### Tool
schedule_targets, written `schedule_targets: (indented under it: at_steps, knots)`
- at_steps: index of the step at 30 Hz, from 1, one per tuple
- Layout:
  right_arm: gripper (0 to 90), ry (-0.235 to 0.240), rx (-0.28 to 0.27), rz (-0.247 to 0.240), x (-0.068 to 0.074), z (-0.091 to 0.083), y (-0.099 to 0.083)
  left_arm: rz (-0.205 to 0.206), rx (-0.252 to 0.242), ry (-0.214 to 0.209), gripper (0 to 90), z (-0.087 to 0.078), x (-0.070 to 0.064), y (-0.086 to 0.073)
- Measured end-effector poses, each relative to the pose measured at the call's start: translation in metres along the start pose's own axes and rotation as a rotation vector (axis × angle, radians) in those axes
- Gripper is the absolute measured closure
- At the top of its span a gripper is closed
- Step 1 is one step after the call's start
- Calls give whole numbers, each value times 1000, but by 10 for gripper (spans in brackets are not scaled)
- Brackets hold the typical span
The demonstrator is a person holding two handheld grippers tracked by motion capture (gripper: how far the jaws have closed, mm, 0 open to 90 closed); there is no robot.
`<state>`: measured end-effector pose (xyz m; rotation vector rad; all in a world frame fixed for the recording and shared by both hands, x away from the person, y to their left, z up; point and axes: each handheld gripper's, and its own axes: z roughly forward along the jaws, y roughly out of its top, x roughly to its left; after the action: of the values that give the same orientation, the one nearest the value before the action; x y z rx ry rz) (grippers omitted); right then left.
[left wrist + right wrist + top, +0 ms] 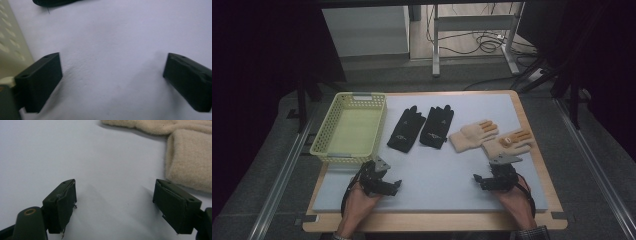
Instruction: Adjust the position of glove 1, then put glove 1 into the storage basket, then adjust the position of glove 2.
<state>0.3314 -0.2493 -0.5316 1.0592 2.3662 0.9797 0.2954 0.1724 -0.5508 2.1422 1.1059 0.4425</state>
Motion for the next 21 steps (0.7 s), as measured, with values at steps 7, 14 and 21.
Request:
schedule_targets:
  at_steps: [7, 14, 21]
  knots:
    - [186, 0, -3, 0, 0, 0, 0, -28, 3, -23, 26, 1, 4, -1]
    - [169, 1, -1, -3, 0, 1, 0, -29, 3, -24, 27, 1, 4, -1]
    - [172, 3, -1, 1, 0, 0, 0, -30, 1, -24, 28, 1, 4, -1]
